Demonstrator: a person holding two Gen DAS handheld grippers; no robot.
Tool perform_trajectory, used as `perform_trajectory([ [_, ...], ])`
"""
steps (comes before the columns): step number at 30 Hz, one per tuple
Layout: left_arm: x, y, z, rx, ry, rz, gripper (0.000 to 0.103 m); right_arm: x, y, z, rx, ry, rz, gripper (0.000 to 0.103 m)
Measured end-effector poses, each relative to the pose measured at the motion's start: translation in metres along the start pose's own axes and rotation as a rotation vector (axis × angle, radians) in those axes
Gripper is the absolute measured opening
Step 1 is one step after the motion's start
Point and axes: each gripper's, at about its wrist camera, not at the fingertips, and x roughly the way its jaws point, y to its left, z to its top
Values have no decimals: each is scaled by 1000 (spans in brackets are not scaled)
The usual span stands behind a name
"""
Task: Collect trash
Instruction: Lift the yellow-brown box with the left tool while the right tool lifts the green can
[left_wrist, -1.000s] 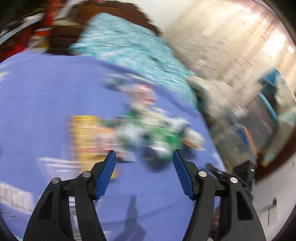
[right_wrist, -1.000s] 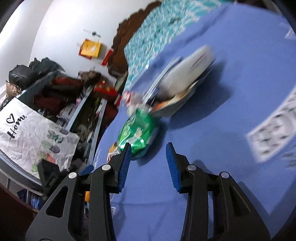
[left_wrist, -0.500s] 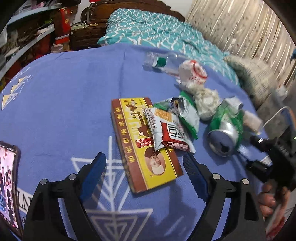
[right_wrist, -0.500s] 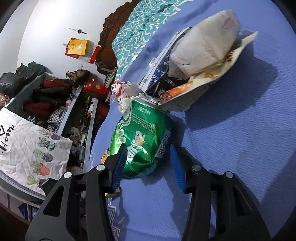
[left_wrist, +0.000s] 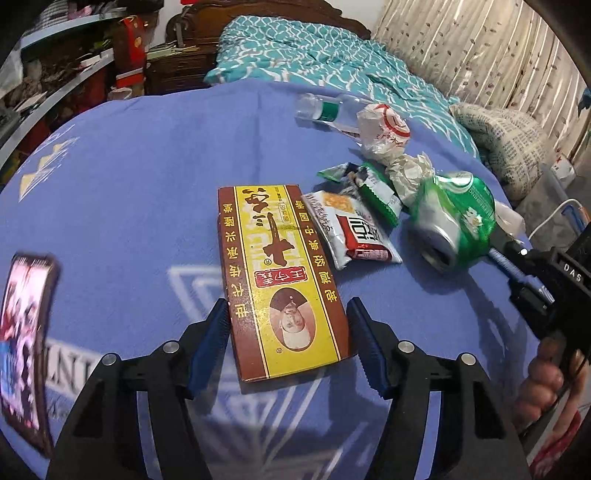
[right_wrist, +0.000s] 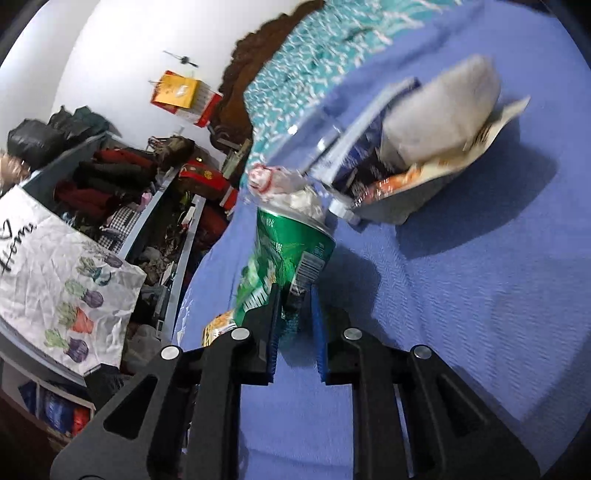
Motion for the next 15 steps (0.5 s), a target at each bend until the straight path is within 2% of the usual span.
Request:
perform_trajectory([
  [5,-34,17,-16,-47,-64,-73,61,-36,14,-17,-127,-23,-53,17],
  [8,-52,11,-14,-32,-115,-121,61,-67,13,-30,-184,-62,-107,17],
  [10,-55,-4,-8,9,-119,-162,32,-81,8,-35,-200,-82,-134,17],
  [13,-42,-38,5,88,-70,-262,30,-99,-3,-38,-185,-100,-165,17],
  [15,-36,-65,9,152,-81,-265,29,-108,-15,-36,-142,-108,-178,18],
])
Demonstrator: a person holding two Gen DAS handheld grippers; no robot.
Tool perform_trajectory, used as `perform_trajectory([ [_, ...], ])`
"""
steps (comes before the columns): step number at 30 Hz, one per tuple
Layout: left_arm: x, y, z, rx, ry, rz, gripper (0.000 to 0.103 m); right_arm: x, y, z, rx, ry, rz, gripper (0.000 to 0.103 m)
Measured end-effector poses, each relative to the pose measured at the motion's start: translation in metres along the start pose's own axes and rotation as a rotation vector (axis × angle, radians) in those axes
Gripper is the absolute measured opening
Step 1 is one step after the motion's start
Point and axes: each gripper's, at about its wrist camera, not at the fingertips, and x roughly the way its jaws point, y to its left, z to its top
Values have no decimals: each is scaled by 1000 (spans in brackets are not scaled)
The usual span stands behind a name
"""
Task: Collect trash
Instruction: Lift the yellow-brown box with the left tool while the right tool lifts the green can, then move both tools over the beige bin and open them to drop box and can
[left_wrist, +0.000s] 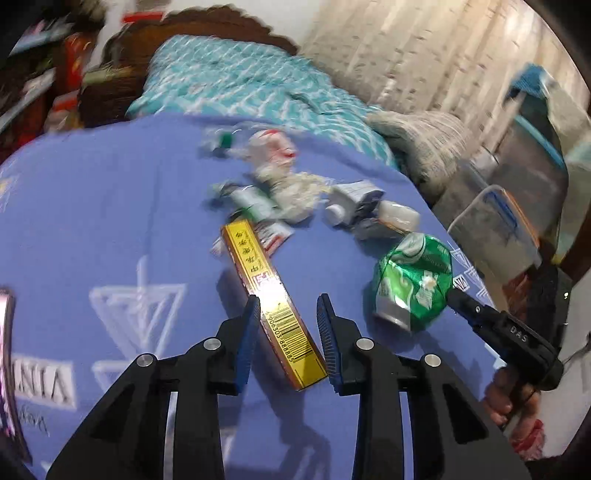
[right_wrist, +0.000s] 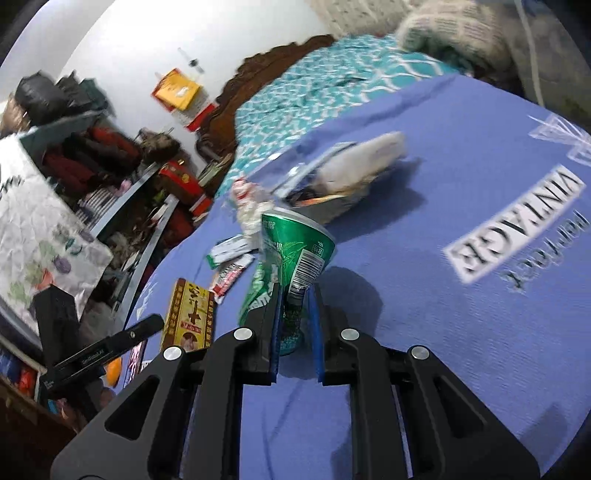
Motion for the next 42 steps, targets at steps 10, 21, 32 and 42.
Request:
perform_trajectory([
  [10,28,-4,-2,-15,74,115,62,0,-50,-3,231,15,70,37],
  [21,72,-3,9,-77,208,38,76,11,-59,-4,295,33,110,53],
  [32,80,-44,-9,36,216,147,62,16,-29,-3,201,38,186,16],
  [42,90,-139,6,171,239,-192,61,-62,-98,10,285,-150,100,14],
])
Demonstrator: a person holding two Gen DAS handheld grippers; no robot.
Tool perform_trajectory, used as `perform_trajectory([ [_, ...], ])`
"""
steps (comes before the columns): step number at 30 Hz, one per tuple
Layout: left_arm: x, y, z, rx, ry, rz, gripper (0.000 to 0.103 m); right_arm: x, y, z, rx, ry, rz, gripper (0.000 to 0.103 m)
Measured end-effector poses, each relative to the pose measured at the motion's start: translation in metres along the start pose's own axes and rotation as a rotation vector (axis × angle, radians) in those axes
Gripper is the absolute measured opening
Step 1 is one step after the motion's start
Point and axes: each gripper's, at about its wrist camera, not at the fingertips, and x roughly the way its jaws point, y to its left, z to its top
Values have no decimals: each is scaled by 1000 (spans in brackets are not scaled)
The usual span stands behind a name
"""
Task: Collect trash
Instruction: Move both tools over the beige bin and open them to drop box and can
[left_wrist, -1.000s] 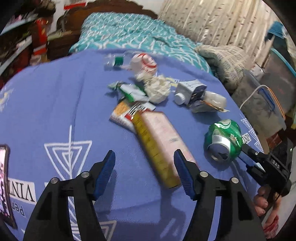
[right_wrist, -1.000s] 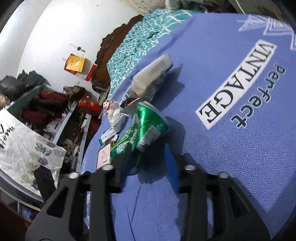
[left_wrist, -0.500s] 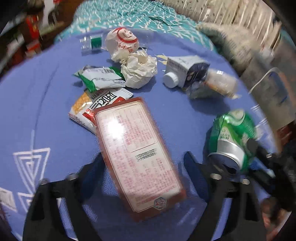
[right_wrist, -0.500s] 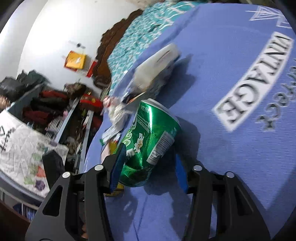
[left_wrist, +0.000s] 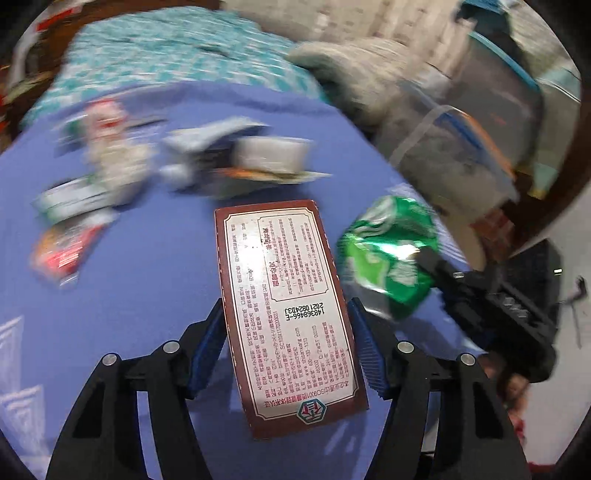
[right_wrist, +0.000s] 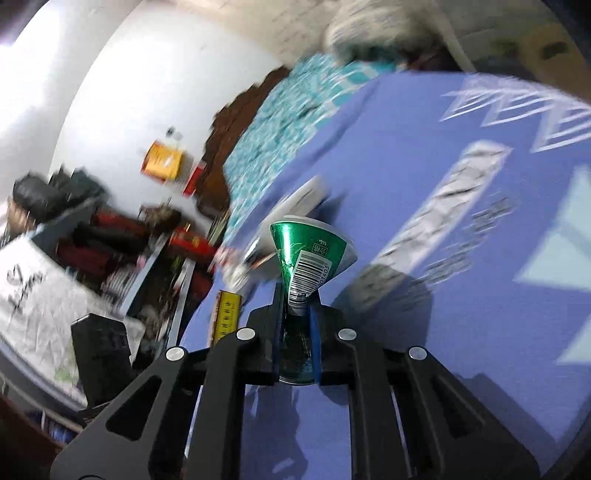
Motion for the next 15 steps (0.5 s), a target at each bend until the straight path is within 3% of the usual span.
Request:
perform_trajectory([
  [6,72,-90,45,143,105,-117,61,-69,-63,36,144,-178,-56,14],
  [15,164,-242,94,357,181,-205,61,-163,-142,95,289,-433,-155,14],
])
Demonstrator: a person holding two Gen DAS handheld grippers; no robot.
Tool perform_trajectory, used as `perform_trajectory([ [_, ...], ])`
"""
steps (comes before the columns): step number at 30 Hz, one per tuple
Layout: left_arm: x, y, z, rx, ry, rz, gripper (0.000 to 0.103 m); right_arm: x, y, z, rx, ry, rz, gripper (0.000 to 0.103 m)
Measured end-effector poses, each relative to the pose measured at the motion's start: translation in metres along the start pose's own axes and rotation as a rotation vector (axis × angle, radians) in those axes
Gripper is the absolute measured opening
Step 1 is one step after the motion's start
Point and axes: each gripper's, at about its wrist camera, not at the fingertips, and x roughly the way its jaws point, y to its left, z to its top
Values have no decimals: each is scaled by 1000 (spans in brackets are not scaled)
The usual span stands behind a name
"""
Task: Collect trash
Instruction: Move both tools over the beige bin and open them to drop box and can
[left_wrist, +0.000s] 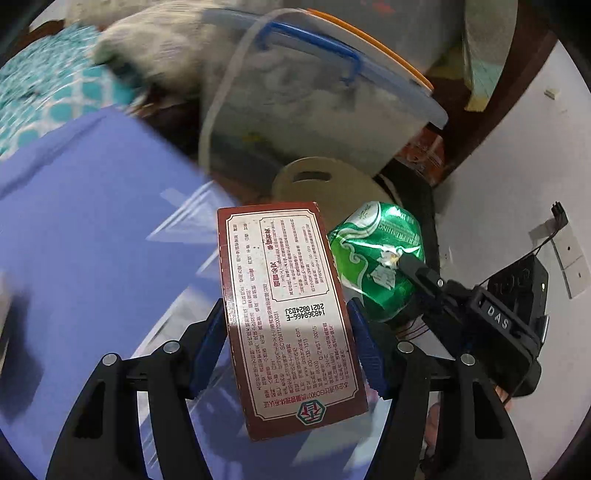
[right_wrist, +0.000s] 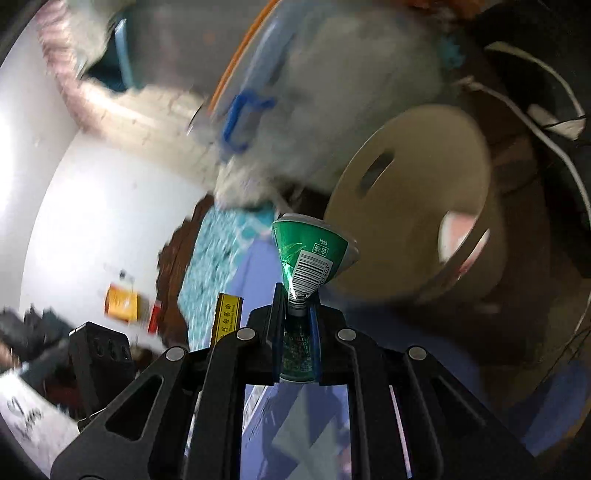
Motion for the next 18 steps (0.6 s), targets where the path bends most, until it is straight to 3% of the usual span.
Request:
perform_trajectory([
  [5,45,-32,42,15,28,-36,62,-2,-22,29,39,-67,-78,14],
  [9,75,-42,62,4,71,-37,68,2,-32,35,32,-68,-114,22],
  [10,79,-43,64,0,80,-38,74,4,-34,36,27,-63,-112,38],
  [11,84,-45,67,-3,85,-36,75,4,-34,34,28,-66,-116,65],
  [12,86,-47,70,-3,85,-31,76,0,-33,33,27,-98,-126,71],
  [15,80,-44,67,-2,78,-34,76,-17,-37,39,10,-173,-145,68],
  [18,58,-36,54,15,51,-38,76,-32,-56,42,84,-237,-193,67],
])
